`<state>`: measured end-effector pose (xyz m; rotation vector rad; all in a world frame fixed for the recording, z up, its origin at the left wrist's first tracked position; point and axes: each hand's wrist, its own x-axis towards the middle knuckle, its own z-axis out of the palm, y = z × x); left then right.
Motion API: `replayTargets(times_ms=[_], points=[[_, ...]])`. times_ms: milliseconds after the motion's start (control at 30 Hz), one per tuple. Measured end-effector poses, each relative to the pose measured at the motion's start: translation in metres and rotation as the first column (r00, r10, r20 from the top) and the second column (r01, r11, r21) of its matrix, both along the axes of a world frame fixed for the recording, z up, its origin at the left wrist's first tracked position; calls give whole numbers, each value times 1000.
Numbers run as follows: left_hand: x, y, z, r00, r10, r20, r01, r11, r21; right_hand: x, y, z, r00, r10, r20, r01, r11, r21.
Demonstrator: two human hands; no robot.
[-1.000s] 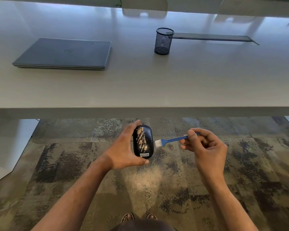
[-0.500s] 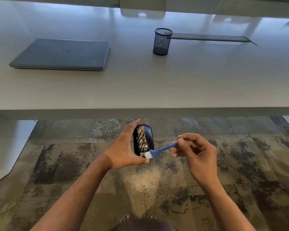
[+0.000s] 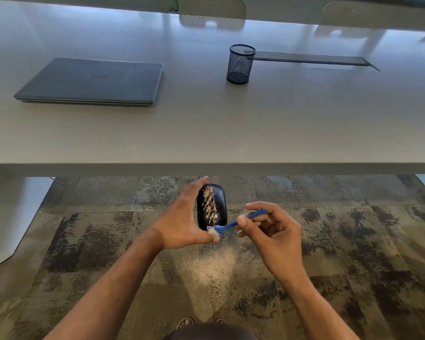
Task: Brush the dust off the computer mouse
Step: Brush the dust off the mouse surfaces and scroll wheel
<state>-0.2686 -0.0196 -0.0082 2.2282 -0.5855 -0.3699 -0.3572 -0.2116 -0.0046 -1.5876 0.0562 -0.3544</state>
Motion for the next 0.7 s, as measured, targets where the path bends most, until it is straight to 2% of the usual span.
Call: replayTargets(times_ms=[100, 267, 433, 567, 700], points=[[2, 1, -1, 1000, 9, -7, -9, 1000, -10, 0, 3, -4, 999, 42, -16, -43, 998, -35], [5, 3, -1, 1000, 20, -14, -20, 1000, -22, 7, -14, -1, 1000, -8, -13, 6, 991, -137], [7, 4, -2, 1000, 24, -19, -25, 1000, -20, 15, -20, 7, 998, -62, -30, 63, 998, 15], [7, 3, 1, 1000, 16, -6, -16, 1000, -18, 18, -8, 1, 996, 78, -40, -78, 997, 25], [7, 4, 2, 1000, 20, -2, -20, 1000, -17, 25, -10, 0, 999, 23, -40, -21, 998, 63]])
